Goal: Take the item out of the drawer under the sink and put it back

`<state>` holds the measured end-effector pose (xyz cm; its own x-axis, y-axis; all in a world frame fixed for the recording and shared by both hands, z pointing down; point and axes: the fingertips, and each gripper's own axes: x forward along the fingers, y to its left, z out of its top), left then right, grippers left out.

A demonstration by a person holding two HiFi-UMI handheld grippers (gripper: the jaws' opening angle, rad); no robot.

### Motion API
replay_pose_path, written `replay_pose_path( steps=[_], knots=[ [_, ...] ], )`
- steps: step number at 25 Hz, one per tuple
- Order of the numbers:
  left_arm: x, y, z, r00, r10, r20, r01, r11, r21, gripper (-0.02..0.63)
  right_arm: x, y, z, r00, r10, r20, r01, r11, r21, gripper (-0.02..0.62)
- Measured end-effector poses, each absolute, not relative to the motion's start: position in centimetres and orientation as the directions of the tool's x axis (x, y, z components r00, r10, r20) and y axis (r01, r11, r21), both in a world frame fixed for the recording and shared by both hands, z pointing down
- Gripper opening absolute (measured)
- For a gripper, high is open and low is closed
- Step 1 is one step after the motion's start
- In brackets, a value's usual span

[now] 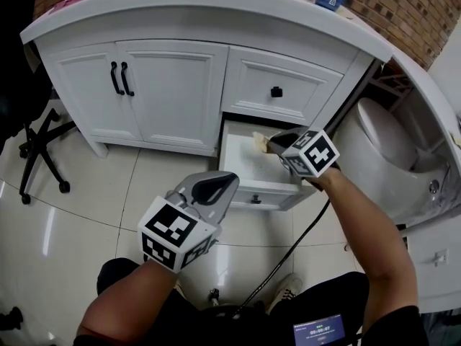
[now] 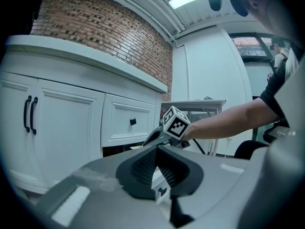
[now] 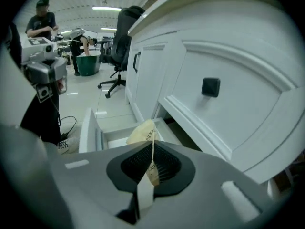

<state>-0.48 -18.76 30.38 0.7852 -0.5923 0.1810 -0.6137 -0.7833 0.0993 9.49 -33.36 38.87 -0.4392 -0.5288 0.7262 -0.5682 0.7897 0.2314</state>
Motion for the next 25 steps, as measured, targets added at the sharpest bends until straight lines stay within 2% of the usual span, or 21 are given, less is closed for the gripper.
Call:
replay_pose_path(
  steps=[6,14,19,25],
  knots=[
    [-1.0,-18.3,29.7,0.782,-0.602,0.16,-0.618,-0.782,0.081,0.005,9.4,-27.1,32.0,-0.578,-0.605,0.548,-0.639,0.753,0.158,0.015],
    [-0.5,-17.9,29.9,0.784,-0.599,0.164,-0.614,-0.787,0.059,0.005,11.0,-20.4,27.3,-0.64,-0.662,0.389,-0.706,0.707,0.042,0.015],
    [-0.3,-18.0,29.7,0.783,-0.602,0.16,-0.615,-0.787,0.051,0.005,11.1,-16.6,25.7,-0.663,-0.672,0.331,-0.713,0.701,-0.005,0.015],
    [-0.2,-18.0,29.5,0.784,-0.602,0.153,-0.614,-0.788,0.044,0.005,12.2,-15.0,27.7,-0.647,-0.689,0.327,-0.736,0.677,-0.03,0.015]
  ],
)
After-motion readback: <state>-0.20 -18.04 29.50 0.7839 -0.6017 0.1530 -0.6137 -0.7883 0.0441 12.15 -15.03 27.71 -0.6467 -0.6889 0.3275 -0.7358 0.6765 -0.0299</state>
